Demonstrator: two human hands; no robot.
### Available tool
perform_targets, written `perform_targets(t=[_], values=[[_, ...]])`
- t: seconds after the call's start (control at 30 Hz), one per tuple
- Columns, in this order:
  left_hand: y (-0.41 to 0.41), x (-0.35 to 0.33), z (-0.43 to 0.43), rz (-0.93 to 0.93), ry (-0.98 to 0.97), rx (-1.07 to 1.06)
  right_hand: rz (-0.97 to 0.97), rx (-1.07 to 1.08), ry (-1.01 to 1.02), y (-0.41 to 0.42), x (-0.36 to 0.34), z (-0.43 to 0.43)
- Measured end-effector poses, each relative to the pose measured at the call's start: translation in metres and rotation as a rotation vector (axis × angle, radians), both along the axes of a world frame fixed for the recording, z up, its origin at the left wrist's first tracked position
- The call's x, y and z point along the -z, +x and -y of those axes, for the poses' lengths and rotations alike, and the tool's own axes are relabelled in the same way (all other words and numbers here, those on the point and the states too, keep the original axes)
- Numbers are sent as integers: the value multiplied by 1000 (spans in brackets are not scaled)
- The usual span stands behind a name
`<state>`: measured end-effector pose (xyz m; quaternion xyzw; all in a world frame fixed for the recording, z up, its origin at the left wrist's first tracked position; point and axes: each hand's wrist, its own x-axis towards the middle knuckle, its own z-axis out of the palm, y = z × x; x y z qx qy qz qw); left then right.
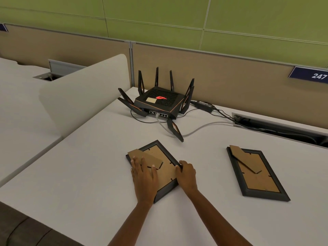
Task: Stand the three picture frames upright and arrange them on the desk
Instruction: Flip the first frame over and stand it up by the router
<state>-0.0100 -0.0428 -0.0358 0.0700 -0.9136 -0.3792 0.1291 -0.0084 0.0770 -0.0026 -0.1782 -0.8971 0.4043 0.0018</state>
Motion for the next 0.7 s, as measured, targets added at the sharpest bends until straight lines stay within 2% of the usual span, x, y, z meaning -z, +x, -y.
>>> perform_targets(t=[0.13,0.33,0.47,0.7], values=[[0,2,1,-28,56,-7,55,54,-106,-6,-8,-6],[0,0,2,-48,81,2,40,47,-249,-10,-16,-10],[-8,-5,8,-6,80,-43,41,58,-325,-8,-16,-13],[-20,-16,23,-6,376,-19,66,58,-311,-6,-10,-8]])
